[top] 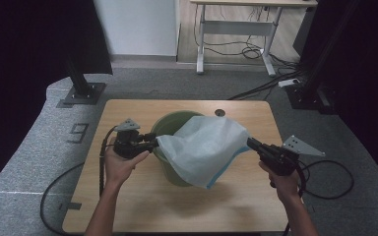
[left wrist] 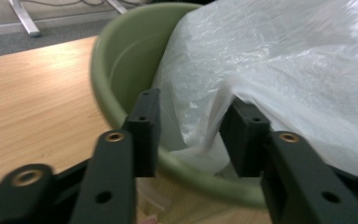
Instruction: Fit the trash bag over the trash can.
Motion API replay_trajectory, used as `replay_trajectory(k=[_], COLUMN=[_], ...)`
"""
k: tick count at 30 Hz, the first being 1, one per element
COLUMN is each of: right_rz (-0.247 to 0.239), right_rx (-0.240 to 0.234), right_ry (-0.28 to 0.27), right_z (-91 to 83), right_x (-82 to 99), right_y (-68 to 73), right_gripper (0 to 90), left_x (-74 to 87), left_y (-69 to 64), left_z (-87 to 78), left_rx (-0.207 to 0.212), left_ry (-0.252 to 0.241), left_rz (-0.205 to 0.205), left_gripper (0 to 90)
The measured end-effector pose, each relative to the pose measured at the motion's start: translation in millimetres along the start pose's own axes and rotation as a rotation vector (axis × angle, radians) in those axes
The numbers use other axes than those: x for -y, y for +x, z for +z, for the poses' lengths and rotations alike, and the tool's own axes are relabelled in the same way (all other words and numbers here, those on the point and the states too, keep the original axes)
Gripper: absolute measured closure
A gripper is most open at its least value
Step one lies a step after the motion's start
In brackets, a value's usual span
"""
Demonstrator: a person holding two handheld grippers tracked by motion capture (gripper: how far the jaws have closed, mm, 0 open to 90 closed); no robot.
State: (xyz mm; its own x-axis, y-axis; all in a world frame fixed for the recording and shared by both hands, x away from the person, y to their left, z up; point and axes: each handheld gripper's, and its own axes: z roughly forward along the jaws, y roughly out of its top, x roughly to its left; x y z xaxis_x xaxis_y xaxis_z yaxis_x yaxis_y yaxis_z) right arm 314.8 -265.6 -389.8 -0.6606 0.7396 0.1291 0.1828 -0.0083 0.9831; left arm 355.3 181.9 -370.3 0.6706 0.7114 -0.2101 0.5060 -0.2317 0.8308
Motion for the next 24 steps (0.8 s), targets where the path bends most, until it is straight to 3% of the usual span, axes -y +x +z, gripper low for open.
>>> replay_trajectory(k=[5,6,13,18,22,24], right_rz=[-0.003,-0.006,-0.016,-0.025,-0.055,-0.071], right_rx=[0.025,0.034,0.064,0.061,0.044,0.025], right_ry=[0.011,0.013,0.024,0.025,0.036,0.039], right_z=[1.2,1.1,-0.8,1.5,7.1,10.6], right_x=[-0.9,-1.4,-4.3,-5.1,-5.0,-5.4], right_y=[-1.7,-2.0,-2.9,1.1,13.3,20.9], right_gripper=[88.7,88.8,88.8,88.8,88.8,88.7], left_x=[3.1,4.6,6.4,1.0,-3.1,-4.2], left_y=[-1.7,-3.2,-7.9,-25.4,-44.3,-50.9], left_z=[-19.1,-28.5,-49.7,-44.8,-25.3,-19.3], left_rx=[-0.007,-0.008,-0.001,0.024,0.052,0.063], left_ry=[-0.009,-0.031,-0.066,-0.055,-0.002,-0.005], left_rz=[0.027,0.047,0.051,0.091,0.112,0.117], left_gripper=[50.9,49.3,46.6,44.7,44.2,44.2])
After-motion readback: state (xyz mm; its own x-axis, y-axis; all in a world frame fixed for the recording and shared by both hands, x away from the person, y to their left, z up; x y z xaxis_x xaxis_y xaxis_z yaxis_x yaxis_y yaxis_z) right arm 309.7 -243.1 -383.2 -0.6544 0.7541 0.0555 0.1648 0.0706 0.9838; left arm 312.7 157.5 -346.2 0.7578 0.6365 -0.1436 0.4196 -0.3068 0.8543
